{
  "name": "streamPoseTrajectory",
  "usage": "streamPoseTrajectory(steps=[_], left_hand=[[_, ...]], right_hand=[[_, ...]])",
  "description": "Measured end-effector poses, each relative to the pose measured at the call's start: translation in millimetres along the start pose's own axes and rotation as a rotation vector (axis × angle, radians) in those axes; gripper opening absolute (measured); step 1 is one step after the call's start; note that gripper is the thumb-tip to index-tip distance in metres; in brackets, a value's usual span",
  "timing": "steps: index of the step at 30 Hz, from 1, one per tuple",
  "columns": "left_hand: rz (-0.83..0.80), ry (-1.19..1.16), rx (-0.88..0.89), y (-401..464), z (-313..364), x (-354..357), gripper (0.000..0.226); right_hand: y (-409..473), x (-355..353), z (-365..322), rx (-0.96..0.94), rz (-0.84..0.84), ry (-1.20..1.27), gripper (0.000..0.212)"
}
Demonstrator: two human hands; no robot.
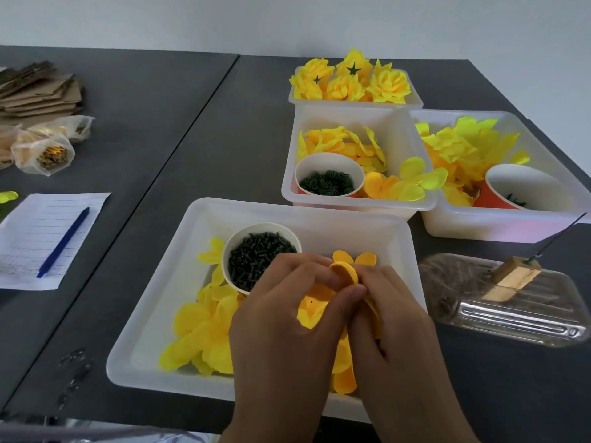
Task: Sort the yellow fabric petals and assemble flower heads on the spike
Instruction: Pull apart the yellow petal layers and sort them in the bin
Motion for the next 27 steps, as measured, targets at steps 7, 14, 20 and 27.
streamPoseTrajectory(steps=[7, 14, 20, 27], left_hand=[[-0.052, -0.061, -0.07, 2, -8, -1, 0.011], [-0.092, -0.053, -0.085, 2, -12, 1, 0.013], [-0.125, -0.041, -0.098, -1, -13, 4, 0.019], [-0.113, -0.046, -0.116, -1, -16, 2, 0.016]], right_hand=[[-4, 8, 8, 0.145, -0.179, 0.167, 0.03], [-9, 10, 16, 0.26, -0.276, 0.237, 0.021], [-9, 11, 20, 0.277, -0.287, 0.216, 0.02], [-9, 10, 22, 0.336, -0.298, 0.269, 0.015]])
Point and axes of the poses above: each hand's wrist, its own y-axis towards the middle knuckle, its own x-axis out of the palm, z = x × y, the point moved 10 cm from there along y, towards the middle knuckle, and after that the axes turned 14 degrees about z, right-handed, at the moved point
